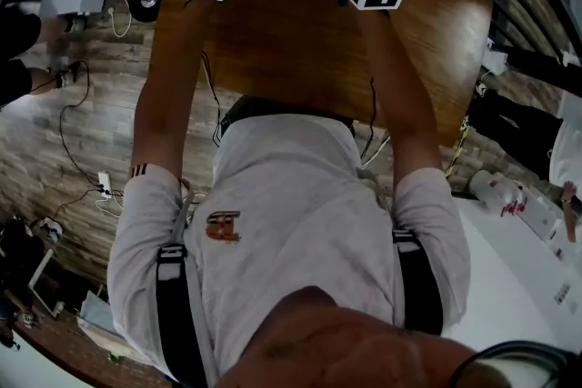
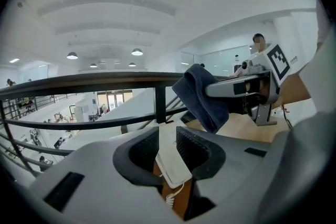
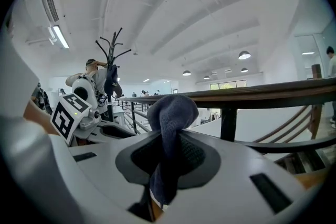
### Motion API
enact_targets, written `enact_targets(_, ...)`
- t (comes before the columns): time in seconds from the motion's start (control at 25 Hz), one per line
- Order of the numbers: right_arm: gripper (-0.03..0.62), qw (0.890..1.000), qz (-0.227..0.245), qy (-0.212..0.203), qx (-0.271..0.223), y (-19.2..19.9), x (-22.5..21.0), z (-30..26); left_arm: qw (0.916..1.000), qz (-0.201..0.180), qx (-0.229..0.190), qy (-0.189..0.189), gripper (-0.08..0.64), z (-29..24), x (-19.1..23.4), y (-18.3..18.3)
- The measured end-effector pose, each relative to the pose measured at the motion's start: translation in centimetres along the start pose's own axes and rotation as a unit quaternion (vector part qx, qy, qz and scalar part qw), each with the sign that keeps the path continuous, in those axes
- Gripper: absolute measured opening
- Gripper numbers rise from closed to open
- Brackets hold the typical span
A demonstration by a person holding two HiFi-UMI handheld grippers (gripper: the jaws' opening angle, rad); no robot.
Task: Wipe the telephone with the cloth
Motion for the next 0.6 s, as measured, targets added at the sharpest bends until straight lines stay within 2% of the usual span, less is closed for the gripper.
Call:
enact_targets(0.2,0.078,1.000,0.011,0.001,0.029,0.6,-0.2,-3.0,0.9990,0.009,0.042,0.007,0.118,-2.1,2.2,1.2)
enact_targets(0.44,0.078,0.998,0.028,-0.003,0.060,1.2,-1.6,-5.5,0.9966,0.007,0.082,0.012,0.118,-4.7,2.4,2.3)
enact_targets(0.6,0.078,0.997,0.017,-0.009,0.074,1.6,-2.5,-7.2,0.9935,0.008,0.113,0.011,0.121,-6.1,3.2,3.2)
Point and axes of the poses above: the fingertips, and each gripper's own axes: z backward along the fingers, x to its left, y out of its underside, the point moved 3 cm from there along z, backward along the fingers, and after that the axes turned 11 degrees about z, right-handed, at the moved point
